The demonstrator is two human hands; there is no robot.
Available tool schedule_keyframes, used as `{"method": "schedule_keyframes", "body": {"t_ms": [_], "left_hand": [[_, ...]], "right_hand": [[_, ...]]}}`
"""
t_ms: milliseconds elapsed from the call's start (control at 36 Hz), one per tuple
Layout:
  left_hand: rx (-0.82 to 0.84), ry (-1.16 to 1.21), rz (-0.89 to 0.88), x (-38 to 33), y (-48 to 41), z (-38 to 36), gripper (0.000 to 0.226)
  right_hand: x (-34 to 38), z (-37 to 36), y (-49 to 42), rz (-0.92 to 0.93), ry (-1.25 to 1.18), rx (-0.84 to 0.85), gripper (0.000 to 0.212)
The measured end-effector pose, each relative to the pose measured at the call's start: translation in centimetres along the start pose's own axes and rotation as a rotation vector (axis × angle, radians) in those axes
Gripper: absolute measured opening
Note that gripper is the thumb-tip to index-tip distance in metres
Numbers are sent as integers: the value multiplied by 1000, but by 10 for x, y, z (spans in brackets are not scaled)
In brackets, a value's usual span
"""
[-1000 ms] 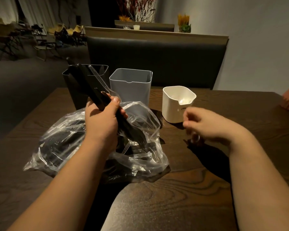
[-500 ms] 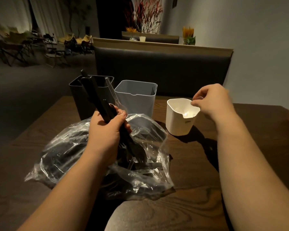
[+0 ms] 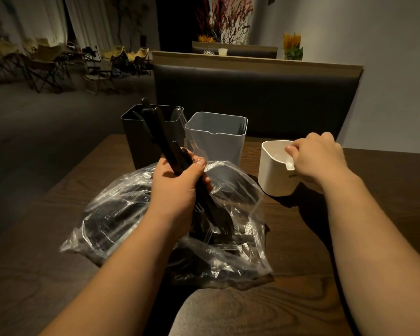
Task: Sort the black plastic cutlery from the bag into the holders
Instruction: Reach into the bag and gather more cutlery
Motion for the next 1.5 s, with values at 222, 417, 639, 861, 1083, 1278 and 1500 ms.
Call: {"method": "schedule_keyframes", "body": {"t_ms": [222,417,639,861,1083,1278,1500], "left_hand": [[1,9,-3,1,1,0,20],[6,3,-4,1,0,-1,19],[1,9,6,1,0,0,16],[9,9,7,2,0,-1,17],[13,10,11,1,0,-1,16],[-7,13,17,0,2,0,19],[21,-19,31,0,2,0,11]], "right_hand": [[-3,-6,-6,2,-231,-11,32],[-14,20,-2,3,-156,-173,3],[-24,41,2,-1,-192,-232,7],[-15,9,-1,8,-143,4,18],[-11,14,-3,16,-66,-97,34],[65,56,31,332,-671,-32,5],[149,28,67,504,-984,223,22]]}}
Point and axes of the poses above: each hand's wrist, its own y-axis away from the middle knuckle, its own z-axis out of the back of the hand, x = y × z, the point moved 8 cm from there along -y, towards the middle knuckle
